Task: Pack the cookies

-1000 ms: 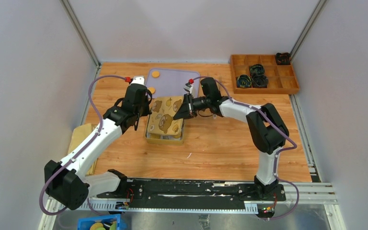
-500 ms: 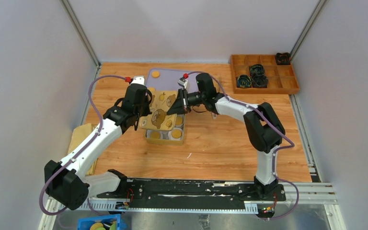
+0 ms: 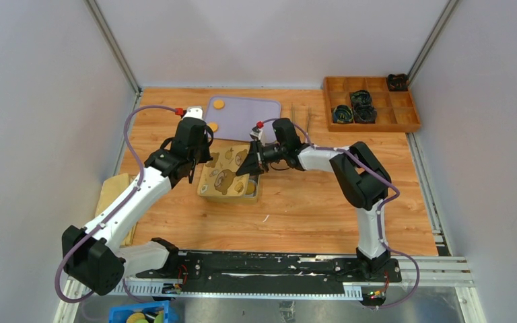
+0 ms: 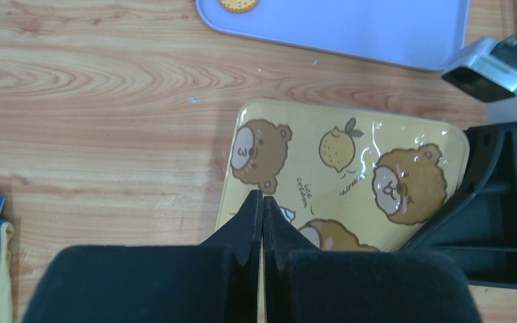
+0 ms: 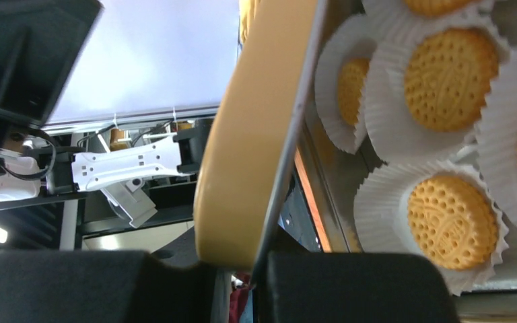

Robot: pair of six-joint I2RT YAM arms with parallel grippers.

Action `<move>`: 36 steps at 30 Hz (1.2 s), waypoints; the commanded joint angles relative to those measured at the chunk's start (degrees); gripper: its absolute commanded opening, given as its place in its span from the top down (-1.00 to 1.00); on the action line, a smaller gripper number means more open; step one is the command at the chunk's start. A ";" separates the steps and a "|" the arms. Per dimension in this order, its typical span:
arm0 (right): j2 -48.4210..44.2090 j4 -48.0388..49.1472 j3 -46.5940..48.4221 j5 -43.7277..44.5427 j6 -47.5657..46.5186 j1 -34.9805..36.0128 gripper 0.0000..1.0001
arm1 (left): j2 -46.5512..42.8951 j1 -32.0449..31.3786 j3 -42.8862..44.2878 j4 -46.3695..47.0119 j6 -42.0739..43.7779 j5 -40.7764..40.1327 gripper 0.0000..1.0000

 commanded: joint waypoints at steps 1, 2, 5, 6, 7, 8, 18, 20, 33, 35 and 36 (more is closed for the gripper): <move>-1.31 -1.33 -3.59 -1.56 -1.05 -0.25 1.00 | -0.67 -0.15 0.32 0.72 0.18 -0.75 1.00; -1.36 -1.24 -4.16 -1.48 -1.01 -0.43 1.00 | -0.63 -0.15 0.15 0.79 0.18 -0.75 1.00; -1.86 -1.12 -5.41 -0.92 -0.99 -1.07 1.00 | -0.37 -0.15 -0.03 1.18 0.09 -0.41 1.00; -2.02 -1.19 -5.66 -0.65 -0.99 -1.28 1.00 | -0.22 -0.15 0.07 1.31 0.09 -0.25 1.00; -2.22 -1.34 -5.84 -0.19 -0.99 -1.53 1.00 | 0.09 -0.15 0.07 1.43 0.09 0.04 1.00; -2.30 -1.71 -5.91 0.10 -1.11 -1.80 1.00 | 0.34 -0.15 0.03 1.62 0.02 0.19 1.00; -2.62 -6.32 -6.70 3.52 -2.98 -4.59 0.89 | 1.69 -0.15 -0.82 2.54 -0.02 1.64 1.00; -3.20 -10.44 -5.73 4.68 -5.48 -4.50 0.79 | 1.79 -0.15 -0.65 2.53 0.09 1.37 1.00; -8.96 -19.15 -7.03 6.86 -9.90 -6.79 0.00 | 2.33 -0.15 -0.88 2.60 0.53 2.21 1.00; -10.77 -19.84 -7.77 8.54 -9.86 -7.43 0.00 | 2.53 -0.15 -0.98 2.73 0.53 2.51 1.00; -11.48 -20.98 -7.84 9.37 -10.24 -7.55 -0.01 | 2.68 -0.15 -1.02 2.79 0.49 2.68 1.00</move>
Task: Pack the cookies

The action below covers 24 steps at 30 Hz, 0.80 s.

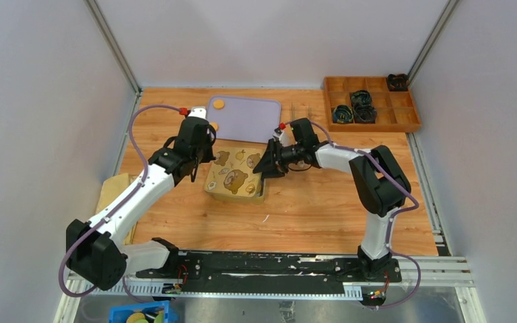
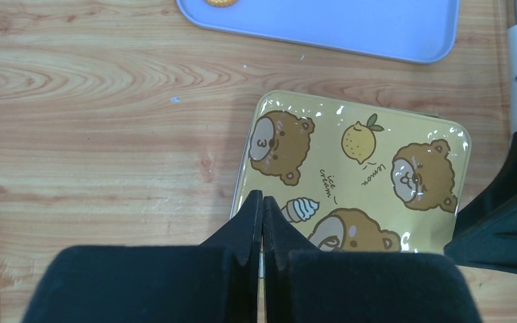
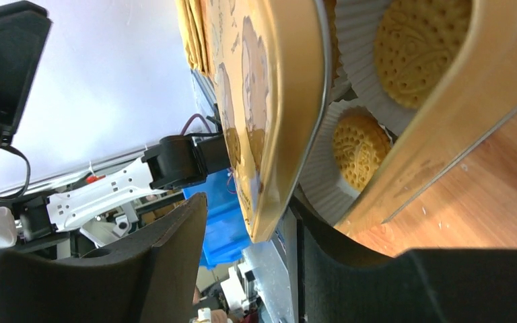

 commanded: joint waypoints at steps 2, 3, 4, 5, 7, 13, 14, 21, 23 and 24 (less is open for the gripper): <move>-6.12 -6.63 -1.27 4.61 -3.00 -1.83 -0.01 | 1.06 -0.15 -0.89 1.29 0.38 0.21 1.00; -7.04 -8.40 -1.24 5.61 -3.83 -1.89 -0.01 | 1.36 -0.15 -0.78 1.16 0.17 -0.62 1.00; -7.92 -11.22 -0.92 7.05 -4.86 -1.88 -0.01 | 1.95 -0.15 -0.58 0.66 -0.28 -2.15 1.00; -8.70 -13.58 -0.62 8.38 -6.29 -1.88 -0.01 | 2.82 -0.15 -0.19 -0.05 -0.73 -3.32 1.00; -10.17 -17.20 -0.45 11.32 -8.44 -1.95 0.00 | 5.55 -0.15 1.40 -2.28 -1.63 -5.65 1.00; -13.43 -24.84 0.21 20.40 -12.00 -1.97 0.13 | 9.69 -0.06 2.43 -4.17 -4.99 -10.93 1.00; -13.48 -25.89 0.61 21.55 -12.57 -1.97 0.22 | 10.08 0.13 2.74 -4.58 -5.68 -12.05 1.00; -11.32 -30.18 3.08 28.16 -15.79 -1.97 1.00 | 10.77 3.41 4.29 -11.15 -10.32 -21.53 1.00; -9.78 -30.42 3.89 28.54 -16.03 -1.97 1.00 | 11.60 4.23 4.72 -11.81 -11.03 -21.99 1.00; -9.00 -30.52 4.34 28.36 -16.04 -2.02 1.00 | 13.17 4.77 5.22 -12.20 -11.11 -21.05 1.00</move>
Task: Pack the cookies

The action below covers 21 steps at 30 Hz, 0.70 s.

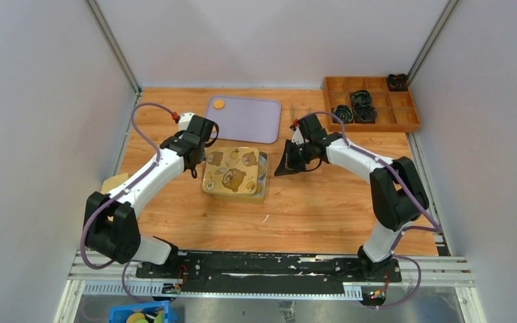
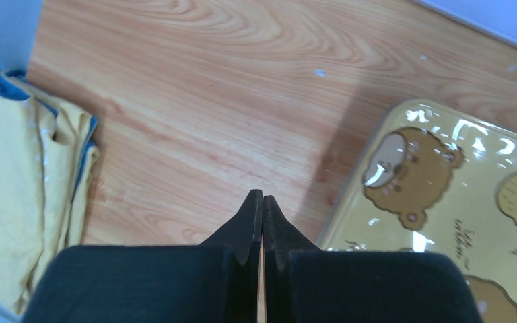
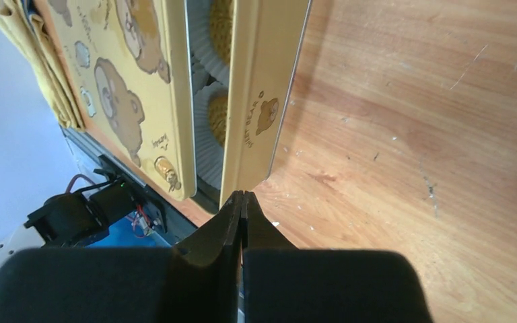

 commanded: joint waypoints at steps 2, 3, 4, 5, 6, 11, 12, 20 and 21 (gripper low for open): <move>4.21 -3.63 3.39 3.13 -2.18 -0.80 1.00 | 6.20 2.56 3.43 -4.13 -4.06 -1.83 1.00; 4.97 -3.60 3.77 3.12 -2.17 -0.85 1.00 | 8.29 2.66 3.67 -3.97 -4.32 -0.26 1.00; 5.66 -3.66 4.39 3.24 -2.33 -0.81 1.00 | 10.05 2.60 3.82 -3.38 -4.76 1.16 1.00; 6.53 -3.74 5.05 3.51 -2.46 -0.81 1.00 | 11.60 2.59 3.61 -2.21 -4.84 2.64 1.00; 7.52 -4.12 5.61 4.01 -2.54 -0.81 1.00 | 12.82 2.59 3.06 -0.70 -4.93 3.64 1.00; 11.94 -5.59 8.93 4.79 -3.09 -1.01 1.00 | 17.43 2.59 2.09 2.64 -4.65 7.30 1.00; 12.82 -5.64 9.82 4.66 -3.11 -0.99 1.00 | 18.00 2.59 2.16 2.76 -4.47 7.73 1.00; 14.58 -6.41 13.74 2.25 -3.41 0.58 1.00 | 17.62 -0.31 2.73 4.32 -4.49 12.19 1.00; 14.63 -6.89 14.37 2.20 -3.50 1.02 1.00 | 17.40 -1.14 3.27 4.17 -4.59 11.84 1.00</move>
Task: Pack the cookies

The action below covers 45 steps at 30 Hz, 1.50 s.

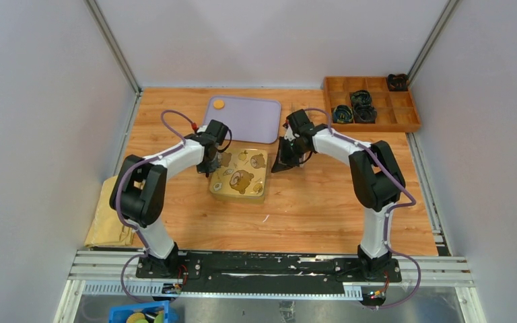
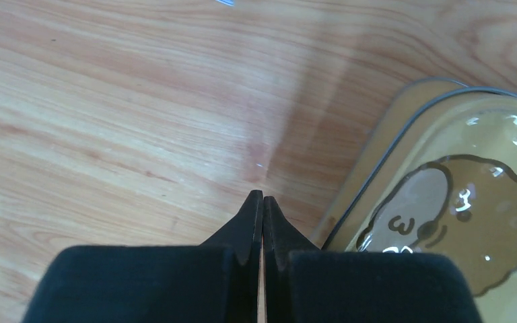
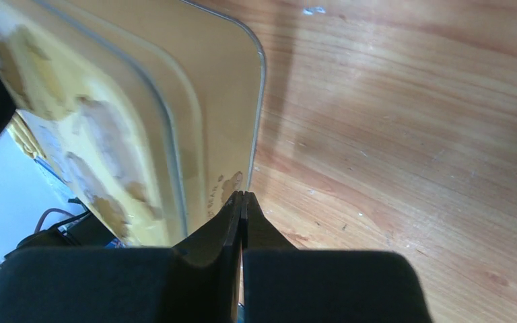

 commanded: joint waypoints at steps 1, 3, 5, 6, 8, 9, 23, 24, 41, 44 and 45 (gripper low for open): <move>0.63 -3.03 3.80 -0.93 -1.31 1.52 1.00 | -1.49 -3.22 1.74 1.28 -1.07 1.48 1.00; 0.66 -3.99 4.86 -0.76 -1.48 2.37 1.00 | -1.38 -3.63 2.69 0.81 -1.16 2.28 1.00; 0.67 -4.89 5.58 -1.40 -1.67 2.90 1.00 | -1.55 -3.75 2.80 0.84 -1.24 2.88 1.00; 0.65 -5.25 5.91 -1.61 -1.82 3.21 1.00 | -1.60 -3.83 2.75 0.86 -1.25 2.89 1.00; 0.50 -5.87 6.35 -1.84 -2.21 3.91 1.00 | -1.71 -4.07 2.85 0.81 -1.29 3.09 1.00; 0.45 -6.24 6.47 -1.94 -2.51 4.12 1.00 | -1.65 -4.22 2.83 0.90 -1.33 3.34 1.00; -6.92 -15.99 7.52 27.36 -7.61 4.38 1.00 | -7.35 -6.21 2.75 -2.10 -2.78 -7.15 1.00; -7.22 -16.32 7.69 28.32 -7.69 4.38 1.00 | -8.15 -6.21 2.86 -3.05 -2.96 -9.12 1.00; -9.41 -17.96 16.20 32.30 -15.53 7.50 1.00 | -20.88 -6.22 -10.64 17.95 2.12 15.90 1.00; -6.95 -18.53 19.02 31.66 -16.83 8.04 1.00 | -17.08 -6.23 -12.16 21.15 1.10 20.50 1.00; -6.13 -18.67 19.92 31.18 -17.10 8.12 1.00 | -15.78 -6.27 -12.55 21.92 0.62 21.33 1.00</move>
